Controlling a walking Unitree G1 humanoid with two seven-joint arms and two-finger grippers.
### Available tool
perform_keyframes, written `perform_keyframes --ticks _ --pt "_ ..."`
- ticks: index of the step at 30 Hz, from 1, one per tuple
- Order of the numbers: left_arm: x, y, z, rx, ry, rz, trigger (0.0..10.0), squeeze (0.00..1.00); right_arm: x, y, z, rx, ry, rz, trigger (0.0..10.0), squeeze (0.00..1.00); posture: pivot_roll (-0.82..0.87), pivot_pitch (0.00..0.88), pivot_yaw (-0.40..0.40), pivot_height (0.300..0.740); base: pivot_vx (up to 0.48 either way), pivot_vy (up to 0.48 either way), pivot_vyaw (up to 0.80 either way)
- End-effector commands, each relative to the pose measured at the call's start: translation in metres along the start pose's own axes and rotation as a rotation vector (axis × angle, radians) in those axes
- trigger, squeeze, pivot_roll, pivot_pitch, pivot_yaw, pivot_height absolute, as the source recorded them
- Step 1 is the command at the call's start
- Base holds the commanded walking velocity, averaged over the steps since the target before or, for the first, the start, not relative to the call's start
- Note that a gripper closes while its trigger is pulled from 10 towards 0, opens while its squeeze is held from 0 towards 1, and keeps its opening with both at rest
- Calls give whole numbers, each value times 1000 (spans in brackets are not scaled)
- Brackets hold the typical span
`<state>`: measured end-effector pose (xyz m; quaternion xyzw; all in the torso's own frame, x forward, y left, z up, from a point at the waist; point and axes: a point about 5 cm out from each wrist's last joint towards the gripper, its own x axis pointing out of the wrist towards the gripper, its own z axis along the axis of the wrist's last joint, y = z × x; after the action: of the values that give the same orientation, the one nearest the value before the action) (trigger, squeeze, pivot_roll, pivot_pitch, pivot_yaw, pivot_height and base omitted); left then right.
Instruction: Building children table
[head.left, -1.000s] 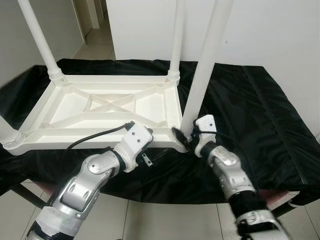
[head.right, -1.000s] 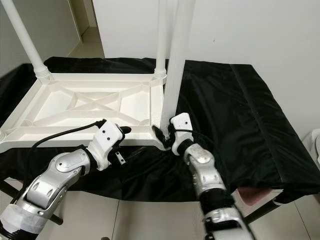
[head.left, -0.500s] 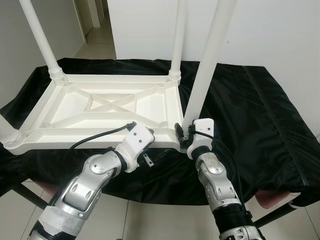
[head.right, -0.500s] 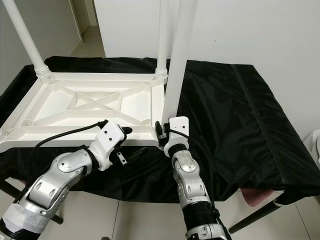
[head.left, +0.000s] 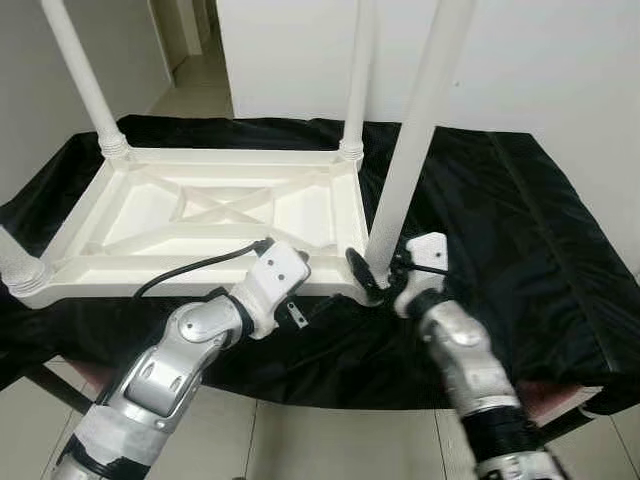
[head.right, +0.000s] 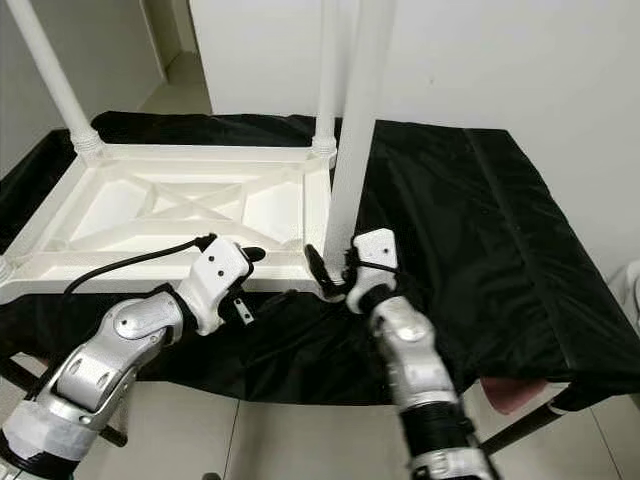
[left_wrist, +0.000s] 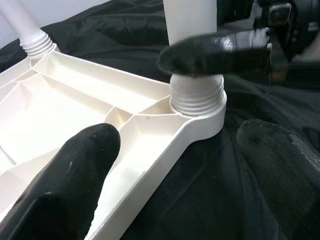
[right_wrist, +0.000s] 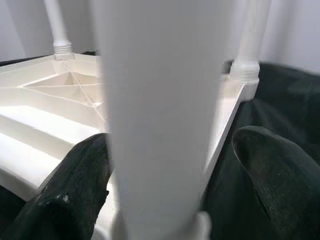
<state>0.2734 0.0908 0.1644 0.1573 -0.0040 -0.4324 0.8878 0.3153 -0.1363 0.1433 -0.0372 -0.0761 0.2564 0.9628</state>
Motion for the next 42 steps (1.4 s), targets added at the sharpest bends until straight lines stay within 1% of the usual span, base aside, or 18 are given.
perform_keyframes --ticks 1,2,3,5,11,12,14,22,23,24,29,32,34,36,38,39,40,42 --pt "-2 -5 6 -7 -19 -106 10000 0 5 2 1 -31 -6 100 10000 0 -108 0 10 740 0 0 0" --pt "-2 -5 6 -7 -19 -106 10000 0 5 2 1 -31 -6 100 10000 0 -108 0 10 740 0 0 0" --pt "-2 -7 7 5 -16 -153 10000 0 11 -3 1 -45 9 155 10000 0 -109 3 10 740 0 0 0" --pt "-3 -13 9 28 -18 -215 10000 0 18 -9 -1 -56 45 203 10000 0 -106 10 5 740 0 0 0" --pt "-5 -16 11 28 -23 -244 10000 0 19 -12 -3 -62 67 243 10000 0 -103 17 4 740 0 0 0" --pt "-5 -18 12 21 -22 -244 10000 0 19 -12 -7 -54 86 259 0 0 -94 38 8 740 0 0 0" --pt "-4 -20 13 14 -20 -245 10000 0 17 -14 -14 -37 118 279 0 0 -89 48 8 740 0 0 0" --pt "-7 -22 13 19 -9 -258 10000 0 13 -15 -23 -6 143 297 0 0 -77 67 3 740 0 0 0" --pt "-7 -22 13 18 -7 -255 10000 0 12 -15 -25 -5 148 286 6353 0 -79 71 3 740 0 0 0" --pt "-7 -22 13 16 -6 -253 10000 0 11 -14 -26 1 151 277 10000 0 -81 76 2 740 0 0 0" --pt "-8 -23 12 12 -2 -255 10000 0 9 -10 -26 44 135 265 10000 0 -86 86 -2 740 0 0 0" --pt "-7 -25 12 7 0 -257 10000 0 8 -5 -26 79 118 203 10000 0 -86 90 -6 740 0 0 0" --pt "-8 -26 12 3 1 -260 10000 0 8 -1 -25 79 111 132 10000 0 -89 99 -8 740 0 0 0" --pt "-8 -27 12 1 2 -262 10000 0 7 2 -25 85 106 110 10000 0 -89 102 -7 740 0 0 0" --pt "-9 -28 11 -2 7 -265 10000 0 6 6 -24 100 106 33 10000 0 -90 105 -10 740 0 0 0" --pt "-9 -28 11 -2 7 -265 10000 0 6 6 -24 100 106 33 10000 0 -90 105 -10 740 0 0 0" --pt "-10 -30 10 -6 8 -267 10000 0 5 10 -25 117 119 -70 10000 0 -94 109 -10 740 0 0 0" --pt "-10 -30 10 -8 9 -269 10000 0 4 13 -26 132 135 -151 10000 0 -94 110 -13 740 0 0 0"
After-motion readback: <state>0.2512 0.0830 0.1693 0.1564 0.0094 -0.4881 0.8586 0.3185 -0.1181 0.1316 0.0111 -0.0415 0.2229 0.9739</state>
